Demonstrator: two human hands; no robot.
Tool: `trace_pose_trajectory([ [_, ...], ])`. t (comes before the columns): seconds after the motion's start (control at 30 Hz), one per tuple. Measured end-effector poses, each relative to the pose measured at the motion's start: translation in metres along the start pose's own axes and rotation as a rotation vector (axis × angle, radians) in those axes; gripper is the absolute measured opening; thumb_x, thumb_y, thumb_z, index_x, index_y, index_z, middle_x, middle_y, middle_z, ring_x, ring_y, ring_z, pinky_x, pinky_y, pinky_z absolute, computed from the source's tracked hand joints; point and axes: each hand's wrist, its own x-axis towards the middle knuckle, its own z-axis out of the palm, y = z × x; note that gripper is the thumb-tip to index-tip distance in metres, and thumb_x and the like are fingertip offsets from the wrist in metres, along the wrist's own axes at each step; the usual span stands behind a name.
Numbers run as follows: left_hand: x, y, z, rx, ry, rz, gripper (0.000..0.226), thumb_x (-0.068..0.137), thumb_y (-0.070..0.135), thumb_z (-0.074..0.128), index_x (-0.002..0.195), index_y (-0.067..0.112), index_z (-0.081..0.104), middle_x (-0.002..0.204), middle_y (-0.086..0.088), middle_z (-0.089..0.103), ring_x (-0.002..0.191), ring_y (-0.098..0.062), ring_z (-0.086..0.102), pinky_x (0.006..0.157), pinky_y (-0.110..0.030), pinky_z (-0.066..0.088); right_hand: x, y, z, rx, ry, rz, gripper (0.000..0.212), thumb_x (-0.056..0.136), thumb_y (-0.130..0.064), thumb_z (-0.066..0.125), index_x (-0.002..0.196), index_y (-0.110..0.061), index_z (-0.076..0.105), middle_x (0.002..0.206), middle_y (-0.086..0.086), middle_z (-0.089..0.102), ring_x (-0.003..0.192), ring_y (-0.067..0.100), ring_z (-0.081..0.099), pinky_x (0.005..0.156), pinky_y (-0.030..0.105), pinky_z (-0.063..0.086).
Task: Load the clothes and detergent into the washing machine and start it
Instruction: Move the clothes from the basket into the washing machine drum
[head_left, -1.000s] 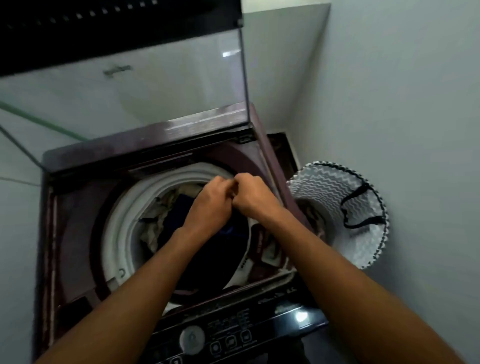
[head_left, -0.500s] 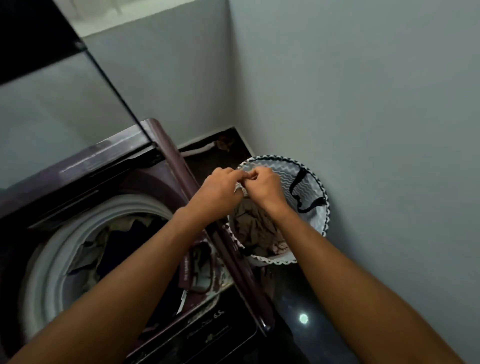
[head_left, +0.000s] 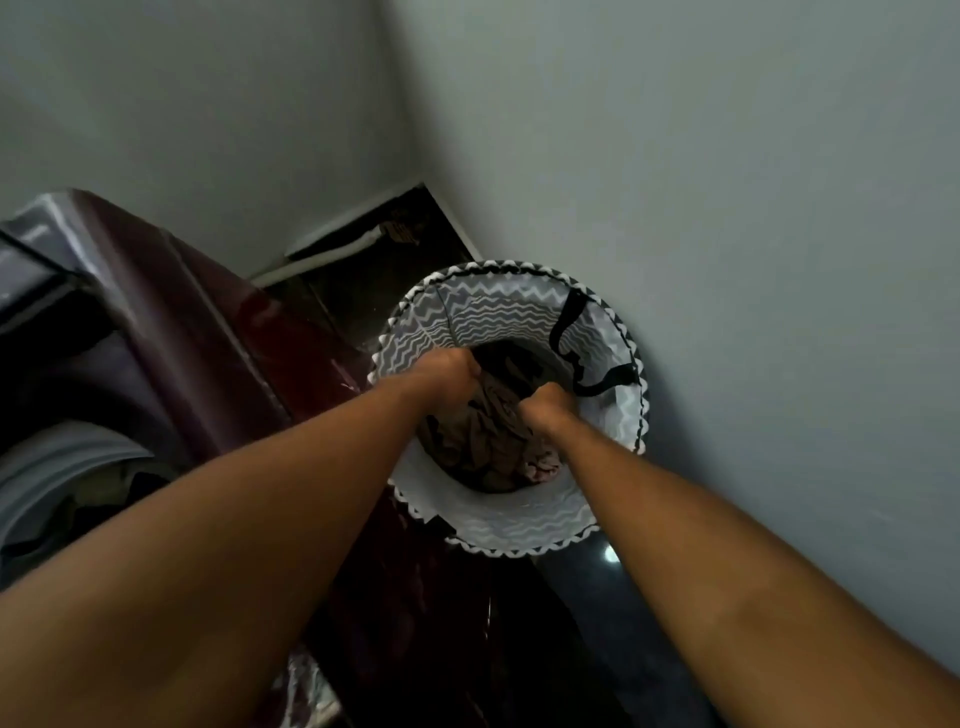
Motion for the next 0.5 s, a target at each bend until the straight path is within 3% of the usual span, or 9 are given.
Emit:
trace_pose_trajectory([
  [0.1,0.058,-0.018,0.031,0.153,-0.077,-0.041,0.052,0.076,0.051,0.045,0.121,0.033,0.062,0.136,-0.01,0.056,0.125,-0.039,0.048,0.107,-0.048,0.041,0.038,0.008,0.025,-0.07,-0.056,0.027,0.043,0.093,-0.027,0.055,0.126,0.002,0.06,0.132,0.022,0.058,0.122,0.038,0.055,0.099,0.038,0.046],
  [0.17,0.073,-0.02,0.044,0.222,-0.118,-0.037,0.068,0.067,0.061,0.046,0.13,0.037,0.054,0.142,-0.01,0.049,0.128,-0.042,0.041,0.109,-0.053,0.037,0.056,0.009,0.043,-0.091,-0.174,-0.038,0.047,0.096,-0.03,0.055,0.132,0.0,0.058,0.138,0.019,0.056,0.128,0.034,0.052,0.107,0.035,0.041],
  [0.23,0.076,-0.016,0.048,0.26,-0.142,-0.022,0.074,0.076,0.06,0.058,0.144,0.034,0.044,0.147,-0.015,0.04,0.134,-0.043,0.036,0.112,-0.052,0.035,0.074,0.011,0.062,-0.088,-0.277,-0.099,0.052,0.093,-0.033,0.061,0.136,-0.003,0.057,0.141,0.014,0.054,0.134,0.031,0.047,0.113,0.037,0.036],
  [0.3,0.091,-0.016,0.057,0.279,-0.112,-0.015,0.069,0.082,0.047,0.064,0.145,0.028,0.044,0.146,-0.016,0.04,0.133,-0.042,0.038,0.111,-0.052,0.037,0.095,0.02,0.083,-0.094,-0.324,-0.108,0.061,0.091,-0.033,0.063,0.143,-0.005,0.049,0.147,0.012,0.047,0.141,0.03,0.038,0.117,0.041,0.03],
  [0.37,0.1,-0.017,0.064,0.274,-0.112,0.005,0.069,0.078,0.048,0.06,0.142,0.024,0.047,0.145,-0.015,0.042,0.132,-0.041,0.04,0.11,-0.053,0.037,0.123,0.039,0.11,-0.066,-0.264,-0.144,0.087,0.08,-0.05,0.065,0.152,-0.012,0.036,0.157,0.01,0.035,0.146,0.028,0.029,0.12,0.043,0.024],
  [0.4,0.107,-0.02,0.067,0.287,-0.124,0.021,0.075,0.074,0.052,0.055,0.143,0.024,0.046,0.147,-0.014,0.041,0.134,-0.041,0.037,0.111,-0.055,0.034,0.131,0.043,0.119,-0.034,-0.212,-0.141,0.094,0.073,-0.059,0.063,0.152,-0.014,0.037,0.156,0.01,0.036,0.146,0.028,0.03,0.12,0.044,0.025],
  [0.43,0.108,-0.021,0.069,0.313,-0.133,0.03,0.082,0.069,0.056,0.048,0.144,0.024,0.045,0.147,-0.013,0.04,0.135,-0.04,0.035,0.111,-0.055,0.032,0.13,0.042,0.119,0.036,-0.143,-0.136,0.089,0.072,-0.06,0.062,0.147,-0.014,0.045,0.151,0.011,0.044,0.142,0.028,0.038,0.117,0.045,0.031],
  [0.5,0.105,-0.021,0.069,0.321,-0.143,0.018,0.084,0.067,0.06,0.038,0.141,0.021,0.047,0.145,-0.011,0.044,0.134,-0.038,0.038,0.111,-0.054,0.034,0.132,0.037,0.119,0.243,0.044,-0.044,0.06,0.08,-0.043,0.068,0.129,-0.009,0.063,0.13,0.012,0.062,0.124,0.029,0.056,0.107,0.041,0.043],
])
